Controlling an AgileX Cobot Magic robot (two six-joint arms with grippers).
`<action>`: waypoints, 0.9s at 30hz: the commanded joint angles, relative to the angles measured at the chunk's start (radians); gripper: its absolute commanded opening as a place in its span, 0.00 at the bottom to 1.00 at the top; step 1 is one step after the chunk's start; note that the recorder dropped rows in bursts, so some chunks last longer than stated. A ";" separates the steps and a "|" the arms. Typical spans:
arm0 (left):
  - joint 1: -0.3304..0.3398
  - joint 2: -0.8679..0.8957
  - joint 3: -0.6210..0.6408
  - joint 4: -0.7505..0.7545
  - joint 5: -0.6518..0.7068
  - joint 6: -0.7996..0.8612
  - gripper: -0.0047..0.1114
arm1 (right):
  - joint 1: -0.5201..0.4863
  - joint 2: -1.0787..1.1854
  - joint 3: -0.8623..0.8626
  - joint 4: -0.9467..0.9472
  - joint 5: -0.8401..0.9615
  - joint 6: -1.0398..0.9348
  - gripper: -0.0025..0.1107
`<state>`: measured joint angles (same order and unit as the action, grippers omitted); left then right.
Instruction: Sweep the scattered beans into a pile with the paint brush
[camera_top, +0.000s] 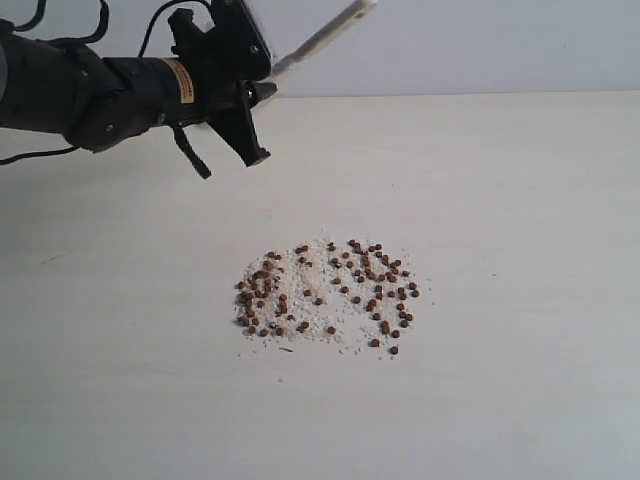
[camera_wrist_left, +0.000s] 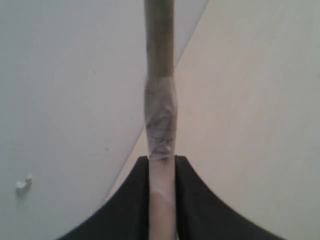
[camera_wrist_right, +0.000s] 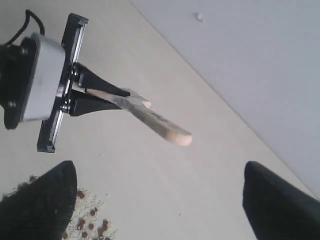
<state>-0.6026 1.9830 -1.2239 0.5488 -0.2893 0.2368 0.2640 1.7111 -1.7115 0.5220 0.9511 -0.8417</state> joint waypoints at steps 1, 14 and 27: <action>0.057 -0.041 0.000 0.409 -0.079 -0.529 0.04 | -0.012 -0.007 0.119 0.134 -0.111 -0.180 0.73; 0.366 0.019 0.000 0.834 -0.932 -1.036 0.04 | -0.150 -0.004 0.280 0.773 0.026 -0.734 0.73; 0.289 0.053 0.000 0.827 -0.932 -1.099 0.04 | -0.148 0.178 0.302 1.132 0.270 -0.975 0.73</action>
<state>-0.2841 2.0384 -1.2239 1.3970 -1.2012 -0.8489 0.1186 1.8530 -1.4129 1.6331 1.2091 -1.7892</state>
